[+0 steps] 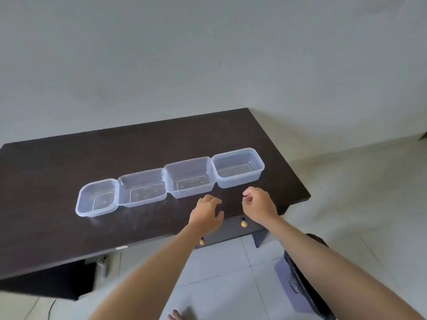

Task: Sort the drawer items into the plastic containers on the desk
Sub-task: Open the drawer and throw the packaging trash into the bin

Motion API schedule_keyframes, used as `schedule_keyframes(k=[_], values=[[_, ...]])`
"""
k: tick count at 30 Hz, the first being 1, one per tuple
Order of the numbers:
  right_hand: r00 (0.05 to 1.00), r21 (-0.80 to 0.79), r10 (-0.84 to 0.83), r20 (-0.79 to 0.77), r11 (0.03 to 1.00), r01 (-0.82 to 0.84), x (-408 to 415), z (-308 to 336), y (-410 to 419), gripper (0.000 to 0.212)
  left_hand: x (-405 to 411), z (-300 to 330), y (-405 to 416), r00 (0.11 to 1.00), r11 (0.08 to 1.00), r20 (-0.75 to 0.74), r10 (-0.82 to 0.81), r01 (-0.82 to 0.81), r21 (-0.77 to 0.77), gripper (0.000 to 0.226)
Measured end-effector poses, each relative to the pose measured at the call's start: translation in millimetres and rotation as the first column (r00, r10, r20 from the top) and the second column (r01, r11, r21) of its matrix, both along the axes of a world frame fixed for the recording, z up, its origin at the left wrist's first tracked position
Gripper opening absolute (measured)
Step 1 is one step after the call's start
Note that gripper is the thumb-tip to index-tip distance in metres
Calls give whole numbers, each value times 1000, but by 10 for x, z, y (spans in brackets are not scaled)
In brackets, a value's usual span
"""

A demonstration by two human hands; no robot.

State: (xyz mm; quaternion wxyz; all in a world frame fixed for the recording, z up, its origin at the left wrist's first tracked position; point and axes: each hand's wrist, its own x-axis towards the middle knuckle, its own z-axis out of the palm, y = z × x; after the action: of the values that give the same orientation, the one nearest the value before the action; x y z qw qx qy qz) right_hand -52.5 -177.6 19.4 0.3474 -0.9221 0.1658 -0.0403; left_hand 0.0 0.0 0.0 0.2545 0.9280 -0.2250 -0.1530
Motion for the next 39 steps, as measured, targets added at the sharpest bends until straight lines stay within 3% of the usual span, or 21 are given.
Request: schedule_keyframes(k=[4, 13, 17, 25, 31, 35, 39], values=[[993, 41, -46, -110, 998, 51, -246, -466, -123, 17, -40, -318, 67, 1000, 984, -14, -17, 19, 175, 54], [987, 257, -122, -102, 956, 145, -436, -1245, -100, 18, 31, -710, 113, 993, 982, 46, 113, -119, 146, 42], [958, 352, -281, -55, 893, 281, -280, -1459, -35, 29, 22, -734, 116, 989, 980, 55, 139, -145, 132, 41], [855, 575, -517, -39, 688, 442, -60, -1709, 135, 18, 12, -733, 120, 989, 981, 60, 135, -142, 132, 41], [715, 743, -694, -89, 432, 511, -27, -1759, 258, 15, 10, -748, 116, 988, 979, 81, 128, -139, 148, 41], [676, 747, -730, -94, 397, 533, 13, -1788, 265, 12, 10, -731, 111, 989, 979, 74, 129, -139, 150, 42], [697, 729, -714, -76, 437, 527, -24, -1806, 241, 9, 0, -728, 109, 989, 979, 77, 130, -140, 149, 42]])
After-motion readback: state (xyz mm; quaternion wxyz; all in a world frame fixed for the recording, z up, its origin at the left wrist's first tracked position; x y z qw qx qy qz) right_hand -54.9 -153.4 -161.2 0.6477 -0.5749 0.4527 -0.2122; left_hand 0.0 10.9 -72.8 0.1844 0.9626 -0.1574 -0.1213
